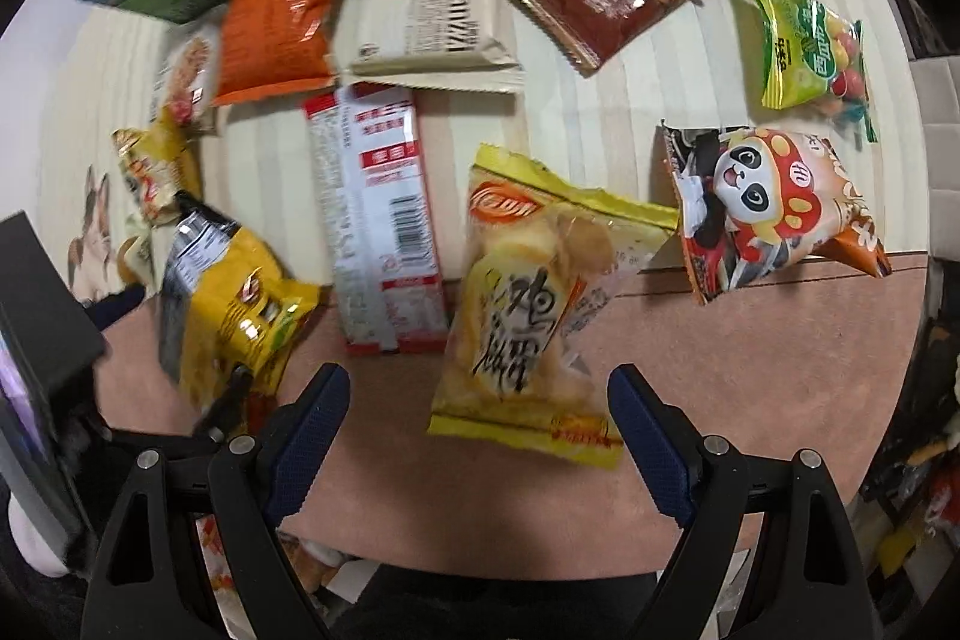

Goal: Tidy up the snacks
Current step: 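Grasp the yellow-black noodle bag with left tool while right tool grasps yellow chip bag, then carry both bags into the cardboard box and open both tools, then grasp the orange bag with left tool while right tool grasps white Franzzi pack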

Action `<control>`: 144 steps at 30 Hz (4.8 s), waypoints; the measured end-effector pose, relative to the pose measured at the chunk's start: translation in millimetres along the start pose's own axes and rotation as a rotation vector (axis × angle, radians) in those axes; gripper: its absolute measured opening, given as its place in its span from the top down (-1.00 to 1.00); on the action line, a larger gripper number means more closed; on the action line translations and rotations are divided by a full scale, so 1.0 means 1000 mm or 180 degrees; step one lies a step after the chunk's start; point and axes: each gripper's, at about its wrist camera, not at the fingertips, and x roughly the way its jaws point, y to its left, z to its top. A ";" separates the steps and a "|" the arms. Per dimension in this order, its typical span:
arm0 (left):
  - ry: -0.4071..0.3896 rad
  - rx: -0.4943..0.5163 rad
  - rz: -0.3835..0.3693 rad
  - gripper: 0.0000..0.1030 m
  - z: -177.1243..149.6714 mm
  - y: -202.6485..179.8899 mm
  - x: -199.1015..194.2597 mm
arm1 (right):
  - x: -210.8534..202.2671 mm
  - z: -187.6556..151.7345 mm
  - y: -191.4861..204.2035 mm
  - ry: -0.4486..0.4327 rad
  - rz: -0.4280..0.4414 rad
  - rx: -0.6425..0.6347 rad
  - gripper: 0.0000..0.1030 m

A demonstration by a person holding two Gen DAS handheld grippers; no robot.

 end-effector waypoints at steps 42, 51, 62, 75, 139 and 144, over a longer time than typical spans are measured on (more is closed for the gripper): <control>-0.0611 -0.2299 -0.0855 -0.65 -0.090 0.085 -0.113 | -0.093 -0.057 -0.032 -0.0384 0.0423 0.0137 -0.03; -0.1097 -0.2277 -0.1011 -0.65 0.022 0.129 -0.209 | -0.227 0.007 -0.023 -0.0832 0.0846 -0.0342 -0.03; -0.0739 -0.2358 -0.1035 -0.65 0.194 0.215 -0.165 | -0.220 0.215 0.009 -0.0832 0.0630 -0.0562 -0.04; -0.0251 -0.2243 -0.1078 -0.66 0.272 0.214 -0.086 | -0.136 0.309 0.011 -0.0490 0.0338 -0.0756 -0.04; -0.0410 -0.2351 -0.0226 -0.78 0.048 0.131 -0.066 | -0.032 0.107 0.007 -0.0390 0.0318 0.0216 -0.21; -0.0327 -0.2180 -0.0451 -0.78 0.069 0.121 -0.048 | -0.036 0.099 -0.004 -0.0362 0.0157 0.0190 -0.18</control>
